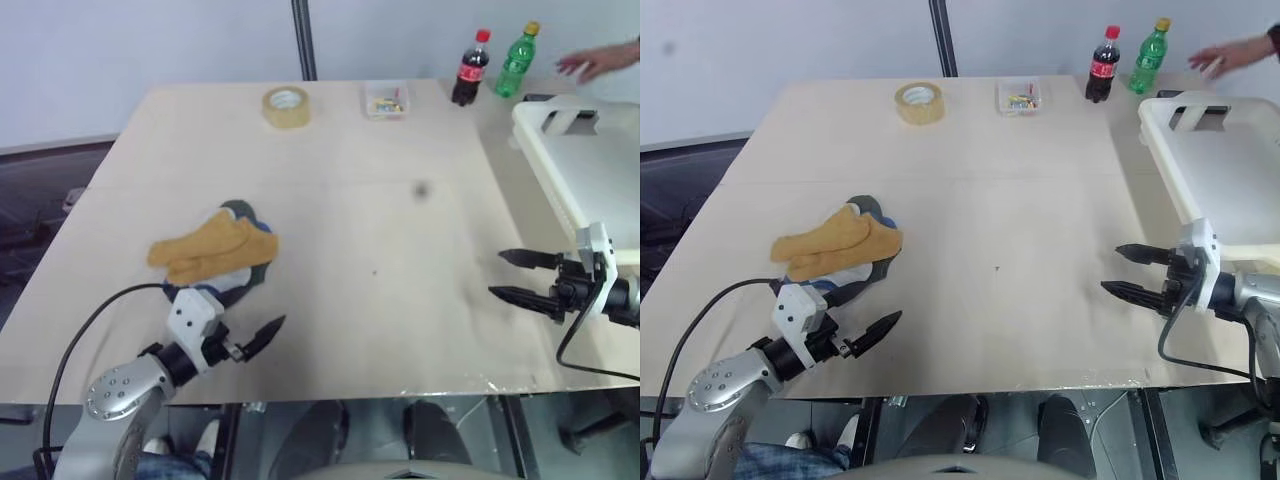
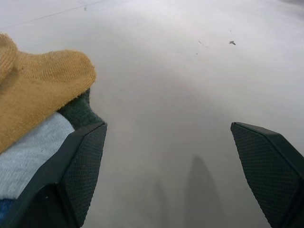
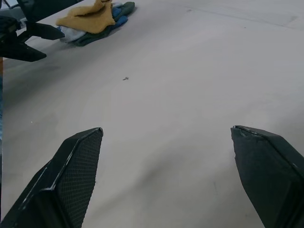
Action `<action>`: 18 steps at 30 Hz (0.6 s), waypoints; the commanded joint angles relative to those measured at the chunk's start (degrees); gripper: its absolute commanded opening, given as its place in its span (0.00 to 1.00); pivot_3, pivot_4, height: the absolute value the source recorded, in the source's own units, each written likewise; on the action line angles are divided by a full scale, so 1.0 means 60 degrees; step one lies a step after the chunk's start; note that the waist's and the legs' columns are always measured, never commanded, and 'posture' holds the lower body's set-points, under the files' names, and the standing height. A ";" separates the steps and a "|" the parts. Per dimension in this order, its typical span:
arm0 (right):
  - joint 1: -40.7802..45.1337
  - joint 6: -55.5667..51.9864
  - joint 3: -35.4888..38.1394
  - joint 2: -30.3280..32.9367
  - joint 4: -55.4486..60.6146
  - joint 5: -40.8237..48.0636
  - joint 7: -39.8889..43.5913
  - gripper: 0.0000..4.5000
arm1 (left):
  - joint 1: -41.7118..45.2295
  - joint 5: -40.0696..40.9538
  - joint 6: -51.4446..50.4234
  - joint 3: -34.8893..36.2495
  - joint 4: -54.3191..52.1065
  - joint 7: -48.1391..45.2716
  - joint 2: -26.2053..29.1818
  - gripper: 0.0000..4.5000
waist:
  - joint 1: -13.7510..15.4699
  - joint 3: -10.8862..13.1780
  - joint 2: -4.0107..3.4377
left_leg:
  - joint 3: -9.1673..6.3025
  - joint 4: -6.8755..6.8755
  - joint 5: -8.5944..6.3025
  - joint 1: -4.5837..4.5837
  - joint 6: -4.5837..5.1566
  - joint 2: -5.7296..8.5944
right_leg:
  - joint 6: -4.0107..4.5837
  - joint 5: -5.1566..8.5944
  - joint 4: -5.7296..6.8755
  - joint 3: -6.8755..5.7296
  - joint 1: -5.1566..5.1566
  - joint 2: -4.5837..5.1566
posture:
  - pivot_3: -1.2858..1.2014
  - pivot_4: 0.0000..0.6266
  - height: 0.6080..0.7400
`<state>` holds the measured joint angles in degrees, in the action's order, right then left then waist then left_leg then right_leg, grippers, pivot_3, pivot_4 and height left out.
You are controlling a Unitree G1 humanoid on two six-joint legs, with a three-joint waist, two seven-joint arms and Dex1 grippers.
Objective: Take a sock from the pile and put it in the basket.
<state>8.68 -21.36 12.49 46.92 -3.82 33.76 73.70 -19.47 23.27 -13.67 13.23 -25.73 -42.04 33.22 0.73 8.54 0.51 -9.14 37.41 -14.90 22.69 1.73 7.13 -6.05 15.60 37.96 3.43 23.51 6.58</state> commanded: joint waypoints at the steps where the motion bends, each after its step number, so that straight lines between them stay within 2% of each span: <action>1: -0.0204 -0.0014 0.0676 0.0221 0.0391 0.0523 0.0387 1.00 | -0.0232 0.0583 -0.0014 0.0528 -0.0448 -0.0201 0.0074 1.00 | 0.0003 0.0000 0.0000 | 0.0000 0.0000 0.0000 0.0000 0.0000 0.0000 | 0.0000 0.0000 0.0000 0.0000 0.0000 0.0000 | 0.52 0.24 1.00; 7: -0.0471 0.0092 0.0886 0.0248 0.0498 0.0689 0.0639 1.00 | -0.0319 0.1692 0.0198 0.1138 -0.0538 -0.0893 0.0034 1.00 | 0.0007 -0.0001 -0.0002 | -0.0003 0.0000 0.0000 0.0001 0.0001 0.0000 | 0.0000 0.0000 -0.0002 -0.0002 0.0000 0.0001 | 0.52 0.24 1.00; 18: -0.0422 0.0389 0.0804 0.0141 0.0397 0.0603 0.0752 1.00 | -0.0381 0.1418 0.0309 0.1069 -0.0331 -0.1009 0.0107 1.00 | 0.0008 -0.0001 -0.0002 | 0.0003 0.0000 -0.0001 -0.0004 0.0001 0.0000 | 0.0000 0.0000 -0.0001 0.0003 -0.0002 0.0001 | 0.52 0.24 1.00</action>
<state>5.76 -19.78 16.11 47.72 -2.51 36.56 77.23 -21.63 31.72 -13.16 18.77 -26.91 -47.72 33.46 0.77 8.54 0.50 -9.12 37.41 -14.91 22.66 1.74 7.13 -6.05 15.60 37.95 3.44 23.50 6.59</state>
